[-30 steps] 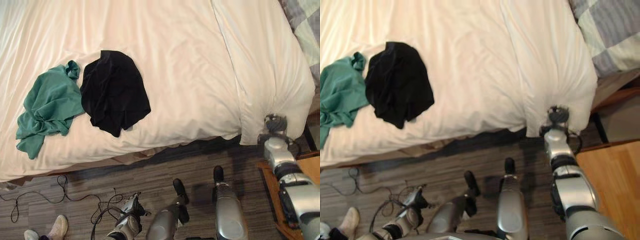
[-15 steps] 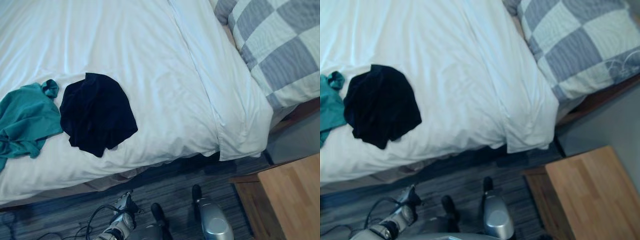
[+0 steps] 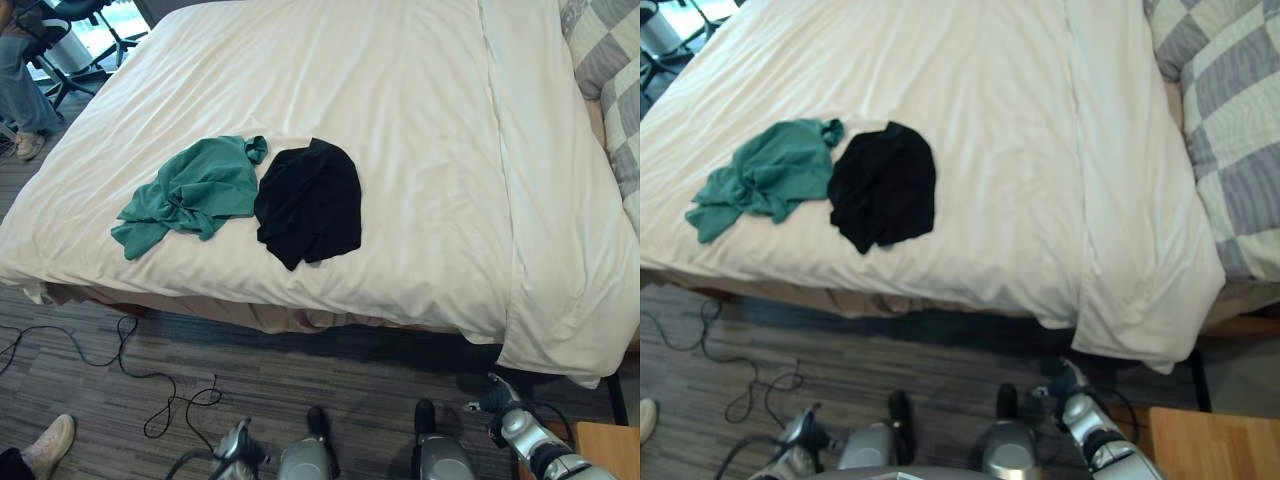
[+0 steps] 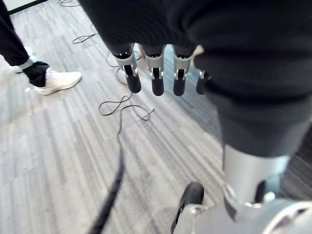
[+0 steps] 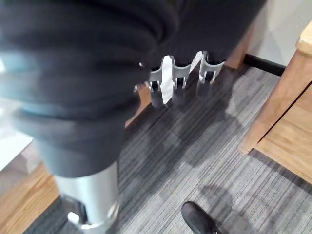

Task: Tidy up the quilt and then pick up the clothes from the bed and put them into the laundry hamper.

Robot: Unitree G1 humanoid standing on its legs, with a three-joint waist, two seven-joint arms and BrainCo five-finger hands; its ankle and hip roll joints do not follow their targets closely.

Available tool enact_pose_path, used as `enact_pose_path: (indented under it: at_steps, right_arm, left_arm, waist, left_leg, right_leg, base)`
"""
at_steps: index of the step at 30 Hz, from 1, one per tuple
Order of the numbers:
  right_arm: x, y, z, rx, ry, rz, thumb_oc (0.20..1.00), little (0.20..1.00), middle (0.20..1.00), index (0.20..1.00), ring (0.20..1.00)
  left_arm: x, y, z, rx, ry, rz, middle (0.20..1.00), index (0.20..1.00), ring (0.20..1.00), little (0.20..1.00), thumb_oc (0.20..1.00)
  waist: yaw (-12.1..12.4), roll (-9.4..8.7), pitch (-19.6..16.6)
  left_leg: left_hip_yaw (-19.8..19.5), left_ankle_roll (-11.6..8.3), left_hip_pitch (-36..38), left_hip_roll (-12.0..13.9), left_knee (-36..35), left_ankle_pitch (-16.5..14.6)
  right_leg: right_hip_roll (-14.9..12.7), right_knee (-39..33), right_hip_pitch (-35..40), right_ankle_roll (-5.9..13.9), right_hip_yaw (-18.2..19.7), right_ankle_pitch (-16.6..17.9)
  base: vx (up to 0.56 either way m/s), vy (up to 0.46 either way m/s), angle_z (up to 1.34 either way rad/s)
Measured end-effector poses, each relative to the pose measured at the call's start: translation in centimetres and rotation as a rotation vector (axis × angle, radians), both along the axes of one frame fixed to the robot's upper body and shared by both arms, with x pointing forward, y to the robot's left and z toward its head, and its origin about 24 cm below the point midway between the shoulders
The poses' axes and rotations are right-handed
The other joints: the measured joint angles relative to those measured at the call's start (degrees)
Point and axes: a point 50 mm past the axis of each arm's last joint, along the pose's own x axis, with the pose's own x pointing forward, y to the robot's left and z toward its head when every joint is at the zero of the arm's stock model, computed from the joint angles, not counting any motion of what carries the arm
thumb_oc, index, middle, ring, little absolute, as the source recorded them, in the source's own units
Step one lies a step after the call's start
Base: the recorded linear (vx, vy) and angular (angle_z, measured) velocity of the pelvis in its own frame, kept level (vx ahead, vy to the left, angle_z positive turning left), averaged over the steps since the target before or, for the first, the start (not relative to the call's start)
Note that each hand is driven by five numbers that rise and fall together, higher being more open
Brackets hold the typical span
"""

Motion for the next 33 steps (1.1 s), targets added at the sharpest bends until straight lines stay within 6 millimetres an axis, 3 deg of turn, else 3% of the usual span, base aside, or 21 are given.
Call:
enact_pose_path:
  at_steps: [1,3,4,6,7,8,10,11,12,13,15,16,19,21,23,24,25,26,27,30,33]
  right_arm:
    - [-1.2,-0.9,-0.3,-0.013,0.028,-0.037,1.0,1.0,1.0,1.0,1.0]
    - [-2.6,-1.4,-0.9,-0.017,0.077,-0.077,1.0,1.0,1.0,1.0,1.0]
    - [-4.9,-2.2,-1.6,-0.021,0.132,-0.128,1.0,1.0,1.0,1.0,1.0]
    - [-8.9,-3.6,-2.4,-0.039,0.23,-0.21,1.0,1.0,1.0,1.0,1.0]
    - [-10.5,-2.4,-3.2,-0.013,0.281,-0.221,1.0,1.0,1.0,1.0,1.0]
    - [-11.7,-0.9,-4.0,0.026,0.314,-0.221,1.0,1.0,1.0,1.0,1.0]
    - [-13.0,1.9,-5.0,0.093,0.356,-0.199,1.0,1.0,1.0,1.0,1.0]
    - [-13.0,3.3,-5.3,0.127,0.37,-0.173,1.0,1.0,1.0,1.0,1.0]
    - [-13.5,3.9,-5.4,0.146,0.386,-0.159,1.0,1.0,1.0,1.0,1.0]
    - [-13.4,4.8,-5.6,0.171,0.383,-0.134,1.0,1.0,1.0,1.0,1.0]
    - [-13.8,4.6,-5.6,0.17,0.394,-0.134,1.0,1.0,1.0,1.0,1.0]
    - [-12.4,4.2,-5.3,0.157,0.365,-0.121,1.0,1.0,1.0,1.0,1.0]
    - [-9.8,3.5,-4.6,0.127,0.293,-0.062,1.0,1.0,1.0,1.0,1.0]
    - [-8.9,3.2,-4.4,0.114,0.274,-0.057,1.0,1.0,1.0,1.0,1.0]
    - [-9.3,3.1,-4.5,0.11,0.294,-0.069,1.0,1.0,1.0,1.0,1.0]
    - [-9.5,3.7,-4.7,0.13,0.301,-0.065,1.0,1.0,1.0,1.0,1.0]
    - [-9.1,3.6,-4.6,0.113,0.301,-0.062,1.0,1.0,1.0,1.0,1.0]
    - [-8.8,3.2,-4.5,0.1,0.297,-0.062,1.0,1.0,1.0,1.0,1.0]
    - [-7.9,2.4,-4.1,0.075,0.279,-0.073,1.0,1.0,1.0,1.0,1.0]
    - [-4.3,1.6,-2.6,0.049,0.142,-0.06,1.0,1.0,1.0,1.0,1.0]
    - [-3.4,1.3,-2.1,0.044,0.103,-0.057,1.0,1.0,1.0,1.0,1.0]
  left_arm:
    - [-0.3,-0.2,-0.1,-0.007,0.007,0.029,1.0,1.0,1.0,1.0,1.0]
    - [-0.9,-0.2,-0.3,-0.005,0.013,0.06,1.0,1.0,1.0,1.0,1.0]
    - [-1.4,-0.3,-0.4,0.004,0.031,0.058,1.0,1.0,1.0,1.0,1.0]
    - [-1.6,-0.5,-0.4,0.008,0.043,0.04,1.0,1.0,1.0,1.0,1.0]
    - [-1.3,0.5,-0.1,0.034,0.033,0.035,1.0,1.0,1.0,1.0,1.0]
    - [-1.4,1.7,0.2,0.064,0.037,0.048,1.0,1.0,1.0,1.0,1.0]
    - [-1.0,3.4,0.8,0.11,0.03,0.055,1.0,1.0,1.0,1.0,1.0]
    - [-0.7,3.7,1.0,0.121,0.024,0.04,1.0,1.0,1.0,1.0,1.0]
    - [0.5,3.9,1.3,0.135,0.003,-0.001,1.0,1.0,1.0,1.0,1.0]
    - [2.1,4.2,1.8,0.154,-0.019,-0.068,1.0,1.0,1.0,1.0,1.0]
    - [4.0,3.8,2.4,0.138,-0.069,-0.102,1.0,1.0,1.0,1.0,1.0]
    - [3.9,3.3,2.2,0.14,-0.035,-0.188,1.0,1.0,1.0,1.0,1.0]
    - [4.3,1.7,1.7,0.106,0.005,-0.292,1.0,1.0,1.0,1.0,1.0]
    - [4.7,0.6,1.6,0.076,-0.004,-0.317,1.0,1.0,1.0,1.0,1.0]
    - [4.0,-0.6,1.1,0.036,0.001,-0.331,1.0,1.0,1.0,1.0,1.0]
    - [4.0,-1.1,1.0,0.02,-0.005,-0.352,1.0,1.0,1.0,1.0,1.0]
    - [4.8,-1.6,1.2,0.013,-0.048,-0.344,1.0,1.0,1.0,1.0,1.0]
    - [5.8,-2.1,1.6,0.014,-0.096,-0.351,1.0,1.0,1.0,1.0,1.0]
    - [7.0,-2.5,2.1,0.012,-0.147,-0.382,1.0,1.0,1.0,1.0,1.0]
    - [8.8,-3.7,3.0,-0.015,-0.224,-0.429,1.0,1.0,1.0,1.0,1.0]
    - [11.0,-4.5,3.9,-0.017,-0.283,-0.453,1.0,1.0,1.0,1.0,1.0]
  waist:
    - [-0.3,-0.49,-0.1]
    - [-0.4,0.23,-0.7]
    - [-0.3,-0.09,-1.7]
    - [-1.3,0.98,-3.9]
    - [-1.2,-2.63,-4.3]
    - [-1.6,-5.23,-5.2]
    - [-1.5,-7.1,-6.4]
    - [-1.7,-6.47,-6.2]
    - [-2.6,-5.76,-5.8]
    - [-3.1,-3.3,-5.1]
    - [-3.9,-4.22,-5.1]
    - [-5.5,-3.57,-4.4]
    - [-8.5,-3.68,-3.6]
    - [-9.5,-4.57,-3.2]
    - [-8.9,-4.01,-3.1]
    - [-7.5,-5.53,-2.8]
    - [-6.9,-6.54,-2.0]
    - [-5.3,-6.06,-2.0]
    - [-4.8,-5.13,-1.9]
    - [-7.0,-3.41,-2.2]
    - [-7.8,-1.96,-2.7]
  left_leg:
    - [0.2,0.0,-0.2,3.3,-0.5,0.0]
    - [3.0,0.02,1.0,5.6,-2.2,0.4]
    - [4.9,-0.73,1.8,6.9,-4.2,0.5]
    - [6.1,0.39,1.9,5.0,-4.8,-0.1]
    - [5.3,-2.77,2.3,1.0,-4.7,3.6]
    - [5.6,-0.74,2.5,-2.8,-5.2,3.0]
    - [6.3,2.11,3.7,-6.4,-6.2,2.5]
    - [6.2,3.76,4.5,-6.5,-7.1,1.7]
    - [5.4,4.7,5.1,-6.8,-7.7,1.1]
    - [4.2,5.07,4.7,-5.0,-7.6,1.0]
    - [4.6,7.03,5.2,-8.2,-8.0,-0.5]
    - [4.7,7.98,6.0,-9.1,-7.9,-1.1]
    - [5.8,8.22,7.9,-12.4,-7.9,-3.5]
    - [5.9,8.27,9.4,-14.6,-7.5,-4.8]
    - [6.8,3.47,9.7,-13.4,0.2,-8.6]
    - [8.1,3.29,6.3,-13.1,11.9,-9.8]
    - [5.0,1.35,-1.8,-10.7,29.4,-9.3]
    - [3.5,0.55,-5.2,-9.6,34.2,-9.3]
    - [3.0,-0.04,-8.2,-6.7,35.9,-10.0]
    - [0.7,0.27,-5.0,-2.2,15.5,-9.4]
    - [-8.4,-0.43,0.8,-4.1,1.5,-7.1]
  right_leg:
    - [-1.2,0.3,0.0,0.32,0.0,0.0]
    - [-1.6,-0.1,1.1,1.93,-0.9,0.6]
    - [-2.5,-1.2,2.2,4.25,-2.5,1.1]
    - [-4.7,-3.3,5.4,7.24,-5.3,1.9]
    - [-9.6,-0.7,5.7,9.54,-5.7,1.8]
    - [-13.7,3.1,3.9,8.71,-5.8,3.1]
    - [-17.3,11.6,-1.4,7.47,-3.8,8.3]
    - [-17.1,15.8,-4.1,7.61,-2.2,7.6]
    - [-14.6,17.6,-5.1,8.51,-0.7,4.7]
    - [-7.4,21.0,-7.1,8.87,2.5,-2.0]
    - [-3.6,22.9,-10.7,8.2,1.9,-4.6]
    - [0.8,23.3,-12.3,4.84,3.6,-7.4]
    - [8.2,17.5,-15.3,3.77,1.8,-7.6]
    - [7.8,13.6,-14.7,2.04,0.1,-6.4]
    - [8.1,14.4,-12.4,-2.06,-0.2,-7.4]
    - [6.7,12.8,-10.3,-5.1,-0.2,-3.2]
    - [6.2,11.1,-8.1,-6.74,0.5,-2.6]
    - [6.5,9.9,-7.0,-7.61,1.5,-2.5]
    - [7.5,8.1,-6.2,-5.97,2.4,-1.5]
    - [10.9,4.1,-3.2,-5.95,6.2,-0.6]
    - [13.3,2.3,-1.8,-5.42,10.4,-0.1]
  base:
    - [0.12,0.521,0.28]
    - [0.13,0.54,0.25]
    - [0.16,0.696,0.56]
    - [0.1,0.51,0.72]
    - [0.07,0.491,0.58]
    - [0.07,0.49,0.44]
    - [0.15,0.424,0.11]
    - [0.2,0.418,0.02]
    - [0.25,0.472,0.32]
    - [0.13,0.248,0.47]
    - [0.27,0.386,0.27]
    - [0.28,0.315,0.03]
    - [0.28,0.204,-0.04]
    - [0.29,0.133,0.07]
    - [0.19,0.085,-0.14]
    - [0.2,0.245,-0.2]
    - [0.13,0.208,-0.27]
    - [0.17,0.349,-0.33]
    - [0.11,0.302,-0.69]
    - [0.19,0.568,-0.91]
    - [0.09,0.403,-0.8]
